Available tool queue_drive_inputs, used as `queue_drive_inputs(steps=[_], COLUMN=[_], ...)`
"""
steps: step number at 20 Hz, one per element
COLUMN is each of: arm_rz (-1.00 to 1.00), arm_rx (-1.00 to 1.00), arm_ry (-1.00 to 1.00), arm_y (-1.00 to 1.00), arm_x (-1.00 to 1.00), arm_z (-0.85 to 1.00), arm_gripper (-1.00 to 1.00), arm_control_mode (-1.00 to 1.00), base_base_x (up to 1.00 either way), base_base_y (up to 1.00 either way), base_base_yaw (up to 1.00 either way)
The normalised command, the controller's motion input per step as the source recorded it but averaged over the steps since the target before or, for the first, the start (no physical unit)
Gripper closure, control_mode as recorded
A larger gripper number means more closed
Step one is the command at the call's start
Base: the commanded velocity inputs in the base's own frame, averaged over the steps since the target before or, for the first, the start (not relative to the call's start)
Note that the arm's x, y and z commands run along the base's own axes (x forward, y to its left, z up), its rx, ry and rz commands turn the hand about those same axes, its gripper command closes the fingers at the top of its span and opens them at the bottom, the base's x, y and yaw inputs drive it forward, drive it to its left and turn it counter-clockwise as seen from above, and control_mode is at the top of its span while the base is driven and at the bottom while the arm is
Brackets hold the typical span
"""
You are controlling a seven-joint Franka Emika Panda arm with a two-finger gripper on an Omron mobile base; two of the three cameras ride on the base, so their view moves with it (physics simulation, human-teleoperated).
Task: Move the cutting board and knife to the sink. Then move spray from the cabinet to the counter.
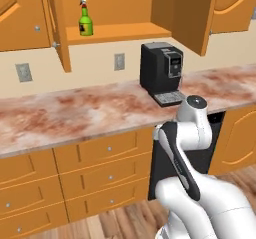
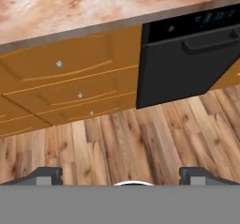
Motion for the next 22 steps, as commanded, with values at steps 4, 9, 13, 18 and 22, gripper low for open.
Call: queue_drive_inputs(steps=[4,9,13,18,22], arm_rz=[0.00,0.00,0.00,0.00,0.00], arm_rx=[0.00,0.00,0.00,0.00,0.00], arm_ry=[0.00,0.00,0.00,0.00,0.00], arm_y=[0.00,0.00,0.00,0.00,0.00], arm_x=[0.00,0.00,0.00,0.00,0.00], arm_z=[0.00,0.00,0.00,0.00,0.00], arm_gripper=[-1.00,-1.00,-1.00,-1.00,-1.00], arm_control_mode=[1.00,1.00,1.00,1.00,1.00], base_base_x=[0.58,0.62,0.59,0.42,0.43], base_base_y=[0.10,0.00,0.00,0.01,0.16], base_base_yaw=[0.21,0.24,0.24,0.08,0.00])
